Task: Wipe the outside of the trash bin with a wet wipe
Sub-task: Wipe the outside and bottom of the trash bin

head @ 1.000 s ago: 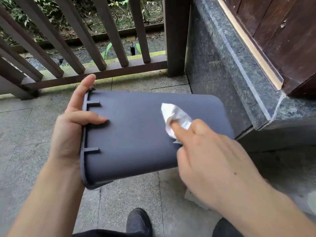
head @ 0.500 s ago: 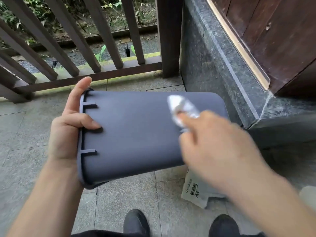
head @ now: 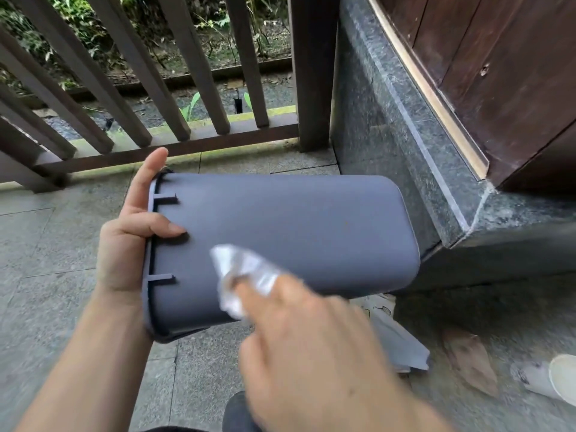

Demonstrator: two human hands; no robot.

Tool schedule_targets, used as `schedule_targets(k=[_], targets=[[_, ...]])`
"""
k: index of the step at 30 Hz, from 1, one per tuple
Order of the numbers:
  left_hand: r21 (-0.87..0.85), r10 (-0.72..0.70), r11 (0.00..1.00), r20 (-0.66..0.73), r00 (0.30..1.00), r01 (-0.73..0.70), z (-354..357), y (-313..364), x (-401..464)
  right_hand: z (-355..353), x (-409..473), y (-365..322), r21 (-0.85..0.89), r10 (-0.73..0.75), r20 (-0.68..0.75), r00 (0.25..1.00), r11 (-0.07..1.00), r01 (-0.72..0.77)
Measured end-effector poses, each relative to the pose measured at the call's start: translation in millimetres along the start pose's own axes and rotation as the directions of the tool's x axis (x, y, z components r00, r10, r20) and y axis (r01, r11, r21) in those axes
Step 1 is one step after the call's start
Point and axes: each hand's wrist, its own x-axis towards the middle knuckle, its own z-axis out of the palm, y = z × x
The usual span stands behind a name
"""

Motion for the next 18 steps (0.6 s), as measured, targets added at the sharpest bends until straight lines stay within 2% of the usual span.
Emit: schedule_targets(k=[2,5,8,10,12,18], targets=[[-0.01,0.012,1.0,0.006,1.0,-0.012,0.7,-0.6,0.7,11.9,-3.9,-14.1,0.004,-0.051,0.074,0.996,0.999,0.051],[-0.023,0.027,0.999,-0.001,1.0,-0.028,-1.7,1.0,0.9,9.4,-6.7,-10.8,-0.03,0.032,0.082,0.996,0.999,-0.03],[-0.027,0.035,0.999,-0.026,0.999,-0.036,-5.9,4.1,1.5,-6.8,-5.6,4.5,-0.094,0.101,-0.068,0.993,0.99,-0.107],[-0.026,0.037,0.999,-0.031,0.999,-0.038,-6.7,4.8,1.0,-21.8,-1.4,18.4,-0.199,0.186,-0.111,0.976,0.958,-0.205],[-0.018,0.045,0.999,-0.033,0.998,-0.045,-7.2,5.0,0.0,-27.4,2.4,32.8,-0.247,0.17,-0.221,0.96,0.943,-0.224],[0.015,0.026,1.0,-0.024,0.999,-0.025,-6.1,6.3,-2.5,-22.8,6.0,54.9,-0.288,0.132,-0.241,0.962,0.937,-0.2]])
